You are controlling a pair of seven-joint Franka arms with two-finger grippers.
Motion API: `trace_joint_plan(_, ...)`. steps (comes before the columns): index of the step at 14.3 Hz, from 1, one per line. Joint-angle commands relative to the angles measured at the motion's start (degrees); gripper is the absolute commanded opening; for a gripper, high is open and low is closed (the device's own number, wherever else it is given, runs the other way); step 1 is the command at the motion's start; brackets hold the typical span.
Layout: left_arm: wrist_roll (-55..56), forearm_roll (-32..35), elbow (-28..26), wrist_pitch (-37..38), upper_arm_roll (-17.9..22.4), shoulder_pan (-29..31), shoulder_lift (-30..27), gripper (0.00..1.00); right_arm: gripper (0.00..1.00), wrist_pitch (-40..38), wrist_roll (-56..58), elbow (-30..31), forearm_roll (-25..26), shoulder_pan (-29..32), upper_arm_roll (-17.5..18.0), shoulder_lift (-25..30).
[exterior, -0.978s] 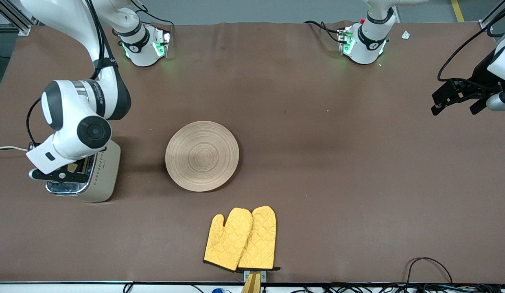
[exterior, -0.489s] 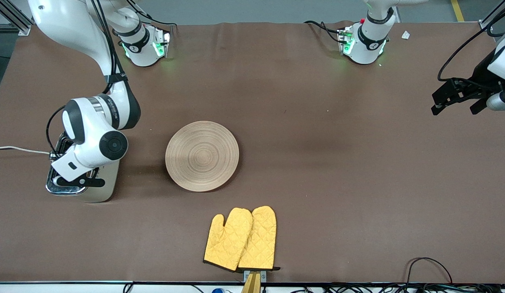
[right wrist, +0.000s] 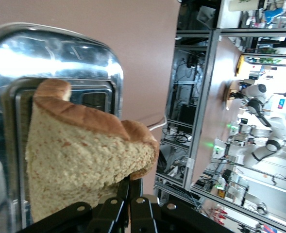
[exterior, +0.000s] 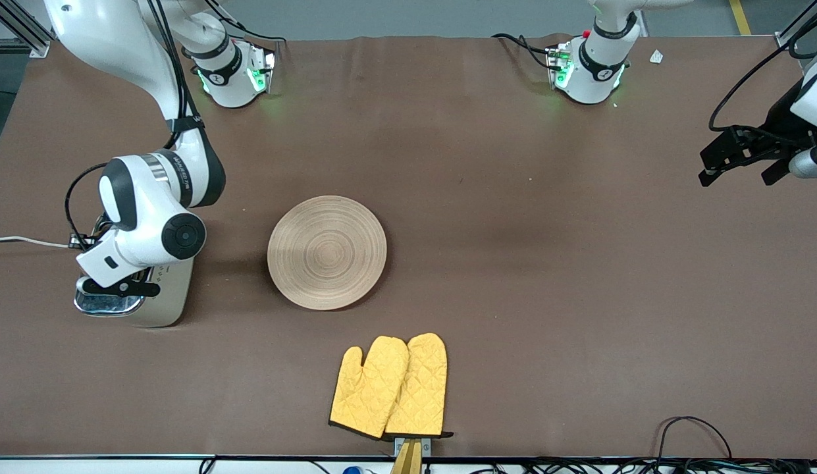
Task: Move plate and put bread in toaster
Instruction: 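Move the bread over the toaster slot with the right gripper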
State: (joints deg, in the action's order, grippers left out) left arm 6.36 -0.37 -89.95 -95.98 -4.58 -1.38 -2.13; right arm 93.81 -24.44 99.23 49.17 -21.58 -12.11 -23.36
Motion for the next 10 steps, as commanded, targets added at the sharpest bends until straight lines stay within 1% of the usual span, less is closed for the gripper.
trace_joint_plan(1,-0.7,-0.2,0.9,-0.1,0.3,0.0,0.2,1.0,0.0,-1.7,0.1,1.5,2.9,0.0,0.5,1.3)
trace_joint_plan(4,-0.8,-0.2,0.9,-0.1,0.3,0.0,0.3,1.0,0.0,-4.1,0.6,1.8,3.3,-0.1,0.5,1.3)
trace_joint_plan(7,-0.8,-0.2,0.9,-0.1,0.3,0.0,0.3,1.0,0.0,-4.5,1.1,2.0,3.8,-0.4,0.5,1.3)
trace_joint_plan(10,-0.8,-0.2,0.9,-0.1,0.3,0.0,0.3,1.0,0.0,-6.5,2.6,2.1,3.8,-1.6,0.6,1.9)
